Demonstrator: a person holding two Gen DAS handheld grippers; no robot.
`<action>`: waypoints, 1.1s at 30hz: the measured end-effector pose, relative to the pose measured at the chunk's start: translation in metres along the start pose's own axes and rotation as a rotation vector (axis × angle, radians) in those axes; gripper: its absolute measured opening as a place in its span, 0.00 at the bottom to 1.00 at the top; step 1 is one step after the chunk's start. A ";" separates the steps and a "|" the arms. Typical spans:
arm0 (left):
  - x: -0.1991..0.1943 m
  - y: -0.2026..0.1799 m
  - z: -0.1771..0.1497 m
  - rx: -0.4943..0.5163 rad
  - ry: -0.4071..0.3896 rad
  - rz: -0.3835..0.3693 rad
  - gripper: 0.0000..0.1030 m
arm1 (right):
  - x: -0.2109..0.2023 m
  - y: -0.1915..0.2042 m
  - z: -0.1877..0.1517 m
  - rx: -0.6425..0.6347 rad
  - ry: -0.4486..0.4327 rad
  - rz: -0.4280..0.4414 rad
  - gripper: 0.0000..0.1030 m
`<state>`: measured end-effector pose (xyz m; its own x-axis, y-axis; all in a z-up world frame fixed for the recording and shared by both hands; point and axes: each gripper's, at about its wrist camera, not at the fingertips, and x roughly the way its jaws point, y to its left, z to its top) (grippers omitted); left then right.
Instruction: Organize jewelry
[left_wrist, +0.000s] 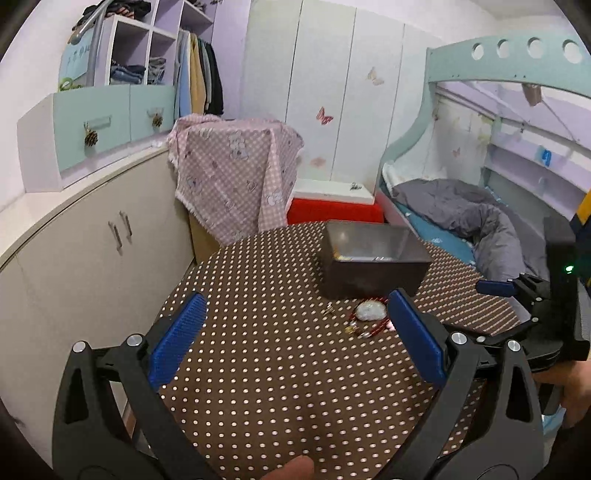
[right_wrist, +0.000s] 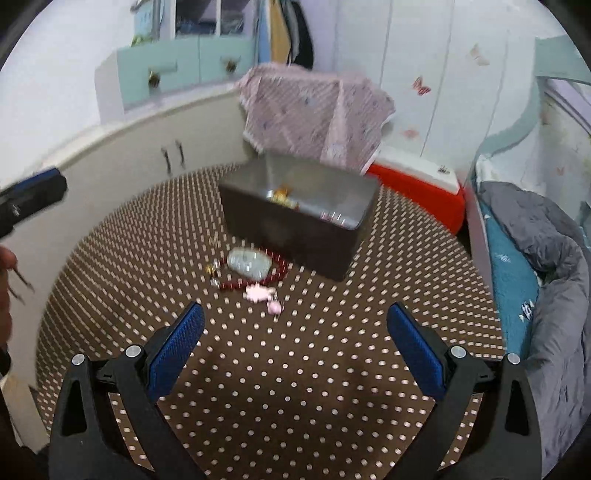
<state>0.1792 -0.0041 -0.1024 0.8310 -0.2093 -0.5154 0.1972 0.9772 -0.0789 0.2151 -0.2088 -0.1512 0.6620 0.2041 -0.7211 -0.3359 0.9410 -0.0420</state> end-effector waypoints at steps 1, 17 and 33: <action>0.003 0.001 -0.002 -0.003 0.007 -0.001 0.94 | 0.010 0.001 -0.001 -0.012 0.022 0.001 0.92; 0.041 0.003 -0.019 0.039 0.092 0.015 0.94 | 0.067 0.014 -0.002 -0.097 0.115 0.068 0.13; 0.082 -0.037 -0.024 0.199 0.183 -0.002 0.94 | 0.015 -0.015 -0.031 0.030 0.036 0.139 0.13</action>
<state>0.2279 -0.0562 -0.1627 0.7261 -0.1836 -0.6626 0.3121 0.9467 0.0797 0.2092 -0.2279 -0.1832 0.5858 0.3238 -0.7430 -0.4022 0.9120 0.0803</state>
